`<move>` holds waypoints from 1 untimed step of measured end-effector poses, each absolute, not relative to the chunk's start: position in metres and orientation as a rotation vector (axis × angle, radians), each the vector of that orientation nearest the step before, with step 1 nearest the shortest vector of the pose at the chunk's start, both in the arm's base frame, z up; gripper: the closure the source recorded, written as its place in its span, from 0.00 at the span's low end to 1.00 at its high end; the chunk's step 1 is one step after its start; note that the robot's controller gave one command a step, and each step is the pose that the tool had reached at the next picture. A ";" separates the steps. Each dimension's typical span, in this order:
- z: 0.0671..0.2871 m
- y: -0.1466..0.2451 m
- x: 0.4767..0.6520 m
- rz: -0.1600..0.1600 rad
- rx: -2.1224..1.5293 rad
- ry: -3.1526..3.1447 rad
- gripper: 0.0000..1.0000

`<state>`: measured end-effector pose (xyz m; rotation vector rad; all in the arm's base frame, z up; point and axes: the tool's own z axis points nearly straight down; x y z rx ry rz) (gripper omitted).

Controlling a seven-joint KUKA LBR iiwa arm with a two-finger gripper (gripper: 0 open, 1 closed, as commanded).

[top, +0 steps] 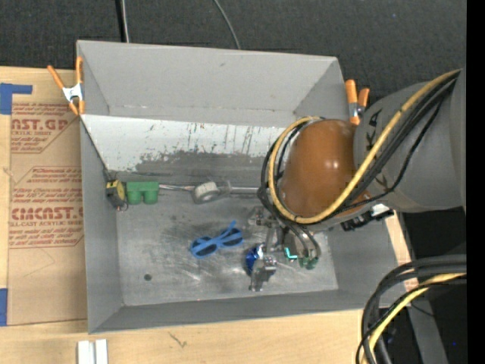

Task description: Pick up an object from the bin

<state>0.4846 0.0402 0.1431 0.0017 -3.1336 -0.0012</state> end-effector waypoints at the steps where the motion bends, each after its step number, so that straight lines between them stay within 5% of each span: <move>1: 0.071 0.059 0.497 -0.001 -0.038 -3.154 0.00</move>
Offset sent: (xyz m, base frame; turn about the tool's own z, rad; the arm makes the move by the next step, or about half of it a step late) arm 0.0089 0.0188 -0.0731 0.0227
